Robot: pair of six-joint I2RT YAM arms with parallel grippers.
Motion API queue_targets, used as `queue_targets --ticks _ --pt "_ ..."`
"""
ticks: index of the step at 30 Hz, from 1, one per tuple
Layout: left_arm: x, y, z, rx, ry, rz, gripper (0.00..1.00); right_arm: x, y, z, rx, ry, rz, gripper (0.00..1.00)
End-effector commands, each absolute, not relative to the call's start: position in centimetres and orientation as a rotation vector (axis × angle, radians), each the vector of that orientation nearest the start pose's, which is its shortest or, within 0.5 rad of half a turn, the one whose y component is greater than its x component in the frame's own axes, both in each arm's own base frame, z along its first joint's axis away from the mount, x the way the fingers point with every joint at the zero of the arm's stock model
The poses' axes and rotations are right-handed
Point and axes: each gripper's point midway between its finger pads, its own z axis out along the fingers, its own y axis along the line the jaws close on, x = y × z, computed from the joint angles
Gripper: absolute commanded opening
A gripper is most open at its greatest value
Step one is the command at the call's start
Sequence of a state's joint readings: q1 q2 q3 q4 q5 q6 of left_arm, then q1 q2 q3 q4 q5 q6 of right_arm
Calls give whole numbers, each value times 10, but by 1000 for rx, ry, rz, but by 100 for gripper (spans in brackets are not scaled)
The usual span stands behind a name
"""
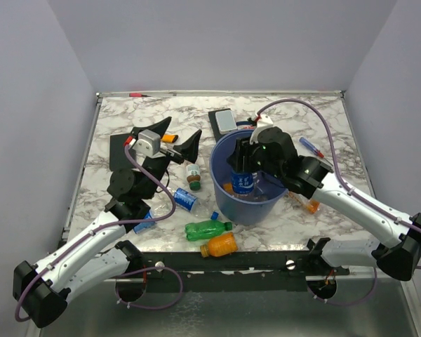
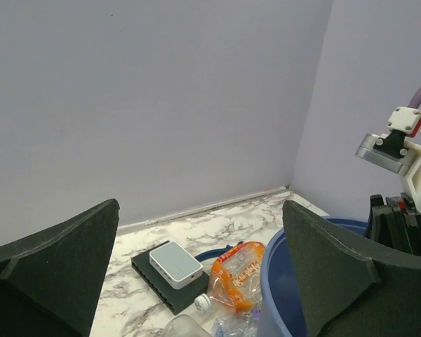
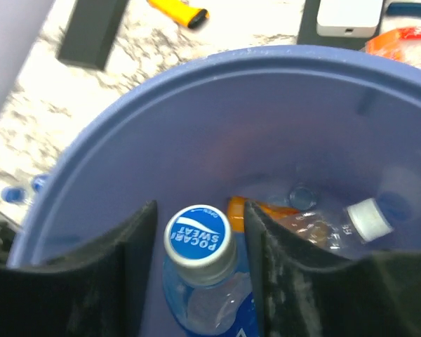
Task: Put the plastic bottles in the bin
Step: Place the plastic bottle in the trash bin.
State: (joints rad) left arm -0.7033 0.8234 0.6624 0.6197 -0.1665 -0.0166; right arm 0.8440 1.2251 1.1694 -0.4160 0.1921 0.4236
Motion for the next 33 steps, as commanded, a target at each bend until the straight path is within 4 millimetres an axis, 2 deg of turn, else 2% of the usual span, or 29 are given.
queue_targets --ticks 1,2,4,7,9,11,13,15,17,20,23,26,28,30,33 --pt "270 -196 400 256 1110 -551 99 256 267 269 -325 2079 593 68" --pt "270 -197 399 257 1112 -551 99 257 262 276 -319 2060 575 76" --pt "270 -198 399 259 1114 -551 99 260 254 293 -313 2019 544 83" --pt "272 -200 396 262 1127 -549 99 262 243 326 -315 1942 510 86" --pt "275 -203 393 269 1147 -544 99 262 233 356 -304 1876 496 87" --pt "278 -207 389 277 1171 -546 99 260 217 388 -265 1801 472 87" --pt "282 -212 385 283 1207 -554 99 261 194 407 -198 1755 402 87" --pt "287 -217 381 288 1246 -561 99 263 165 409 -101 1754 279 88" --pt "290 -220 378 287 1270 -561 99 264 143 395 -18 1789 175 89" --pt "295 -216 375 253 1288 -542 99 260 128 367 43 1848 110 90" --pt "312 -200 364 143 1375 -447 99 257 122 354 102 1856 140 91" --pt "341 -172 329 -23 1585 -194 99 254 122 353 143 1839 192 91" --pt "355 -167 305 -42 1709 -90 99 251 121 359 164 1808 236 91" --pt "368 -162 281 -84 1814 -101 99 247 120 368 175 1762 293 91" --pt "386 -139 238 -217 1945 -205 99 238 115 379 187 1698 365 91"
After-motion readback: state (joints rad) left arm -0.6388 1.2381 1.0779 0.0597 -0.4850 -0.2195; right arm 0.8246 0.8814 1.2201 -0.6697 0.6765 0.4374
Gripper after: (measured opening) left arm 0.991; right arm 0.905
